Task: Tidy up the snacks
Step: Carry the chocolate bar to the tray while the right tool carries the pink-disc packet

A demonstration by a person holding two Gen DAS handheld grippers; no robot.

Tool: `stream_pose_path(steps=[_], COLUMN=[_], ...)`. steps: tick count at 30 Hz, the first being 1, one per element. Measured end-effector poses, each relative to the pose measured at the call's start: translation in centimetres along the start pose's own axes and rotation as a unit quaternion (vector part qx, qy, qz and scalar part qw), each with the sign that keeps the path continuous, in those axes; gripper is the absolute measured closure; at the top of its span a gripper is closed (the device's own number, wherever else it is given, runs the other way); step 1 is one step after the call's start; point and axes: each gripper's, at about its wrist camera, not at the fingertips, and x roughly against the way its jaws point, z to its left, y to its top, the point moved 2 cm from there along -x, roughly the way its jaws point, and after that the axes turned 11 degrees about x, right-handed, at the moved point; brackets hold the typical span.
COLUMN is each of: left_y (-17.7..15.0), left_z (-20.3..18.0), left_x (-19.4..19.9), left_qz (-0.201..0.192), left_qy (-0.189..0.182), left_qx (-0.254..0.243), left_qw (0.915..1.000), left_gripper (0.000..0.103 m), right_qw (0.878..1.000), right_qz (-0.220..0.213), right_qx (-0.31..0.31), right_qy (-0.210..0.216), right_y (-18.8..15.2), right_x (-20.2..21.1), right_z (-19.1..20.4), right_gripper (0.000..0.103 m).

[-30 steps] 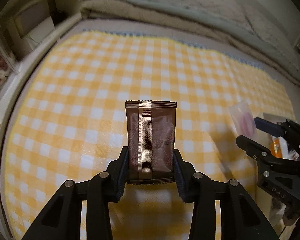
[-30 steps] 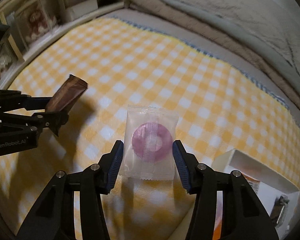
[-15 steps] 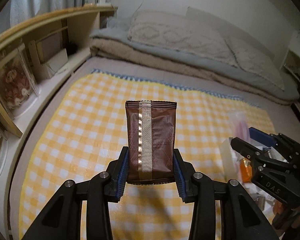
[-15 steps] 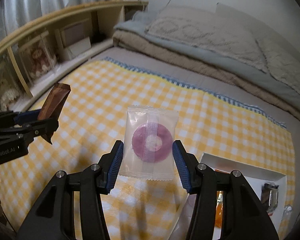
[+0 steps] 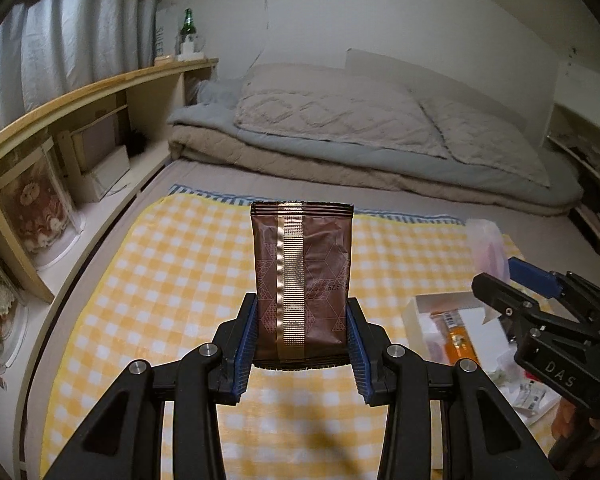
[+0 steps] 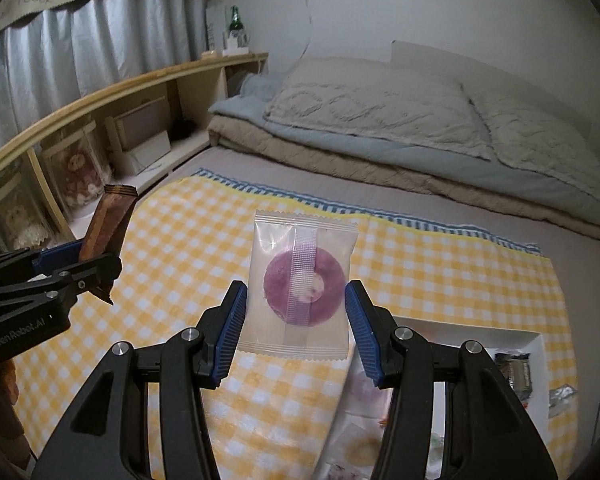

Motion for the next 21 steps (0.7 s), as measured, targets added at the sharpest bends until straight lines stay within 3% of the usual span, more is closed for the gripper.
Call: stream_pose_path(steps=[9, 21], left_y=[-1.5, -3.3], left_z=[-5.4, -13.7], left_x=[0.6, -2.3], left_qz=[-0.001, 0.026], left_qy=[-0.034, -0.082], left_qx=[-0.025, -0.054], left_qw=[0.9991, 0.9949], left_gripper=[0.062, 0.062], right_qw=[0.999, 0.996], right_qz=[-0.005, 0.006], right_qx=[-0.018, -0.043], right_qy=[-0.037, -0.077], right_y=[-1.6, -5.7], right_x=[2.7, 5.3], right_z=[-4.2, -10.9], right_gripper=[0.051, 0.051])
